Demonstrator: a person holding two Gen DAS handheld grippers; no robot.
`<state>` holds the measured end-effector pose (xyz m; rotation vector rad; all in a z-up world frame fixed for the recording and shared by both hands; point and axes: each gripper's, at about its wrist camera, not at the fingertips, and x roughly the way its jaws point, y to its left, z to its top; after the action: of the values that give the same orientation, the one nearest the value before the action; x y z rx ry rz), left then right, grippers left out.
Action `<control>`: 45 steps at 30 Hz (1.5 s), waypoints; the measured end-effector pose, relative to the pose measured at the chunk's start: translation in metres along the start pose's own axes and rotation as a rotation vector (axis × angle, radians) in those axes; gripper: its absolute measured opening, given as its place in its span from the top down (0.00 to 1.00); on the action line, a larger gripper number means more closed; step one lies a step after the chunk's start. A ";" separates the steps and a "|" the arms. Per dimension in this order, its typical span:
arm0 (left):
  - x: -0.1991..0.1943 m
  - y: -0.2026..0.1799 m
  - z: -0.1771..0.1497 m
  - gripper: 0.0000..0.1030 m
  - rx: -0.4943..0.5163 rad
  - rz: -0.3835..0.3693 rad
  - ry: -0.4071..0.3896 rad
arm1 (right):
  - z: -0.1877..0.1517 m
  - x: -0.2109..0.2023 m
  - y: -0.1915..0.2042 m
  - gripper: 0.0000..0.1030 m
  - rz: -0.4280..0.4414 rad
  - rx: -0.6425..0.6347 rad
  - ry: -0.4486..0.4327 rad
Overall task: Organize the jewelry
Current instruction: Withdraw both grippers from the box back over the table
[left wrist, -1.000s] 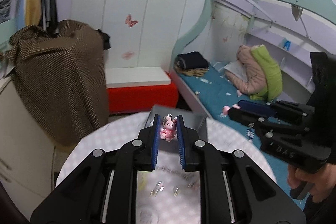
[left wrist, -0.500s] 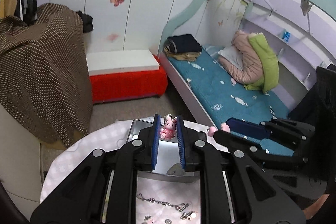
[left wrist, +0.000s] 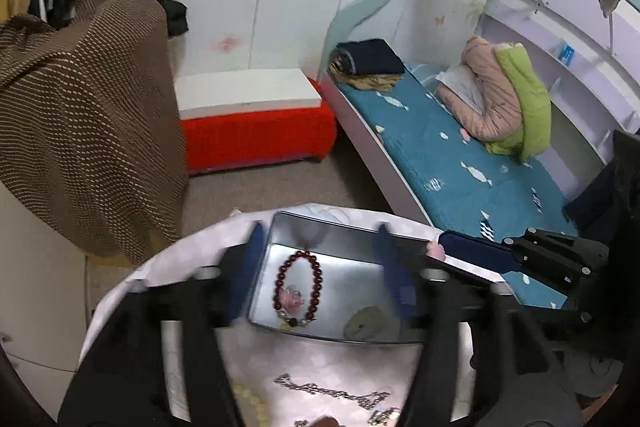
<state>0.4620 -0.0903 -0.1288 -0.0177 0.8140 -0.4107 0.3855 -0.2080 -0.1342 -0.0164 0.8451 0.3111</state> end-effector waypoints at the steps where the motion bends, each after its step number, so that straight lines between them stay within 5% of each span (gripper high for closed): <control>1: -0.003 0.000 -0.001 0.27 -0.001 0.009 -0.008 | 0.000 0.001 -0.001 0.68 -0.001 0.001 0.003; 4: -0.019 0.002 -0.004 0.13 -0.017 0.045 -0.052 | -0.002 0.001 -0.003 0.13 -0.002 0.022 -0.011; 5: -0.025 0.004 -0.005 0.12 -0.022 0.057 -0.066 | -0.002 -0.001 -0.003 0.10 -0.003 0.030 -0.030; 30: -0.181 -0.003 -0.069 0.06 -0.060 0.230 -0.332 | -0.028 -0.094 0.014 0.08 -0.060 0.100 -0.244; 45: -0.235 -0.021 -0.116 0.06 -0.065 0.281 -0.397 | -0.064 -0.173 0.037 0.07 -0.133 0.074 -0.431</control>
<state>0.2281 -0.0080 -0.0403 -0.0432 0.4286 -0.1075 0.2210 -0.2275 -0.0454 0.0617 0.4246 0.1493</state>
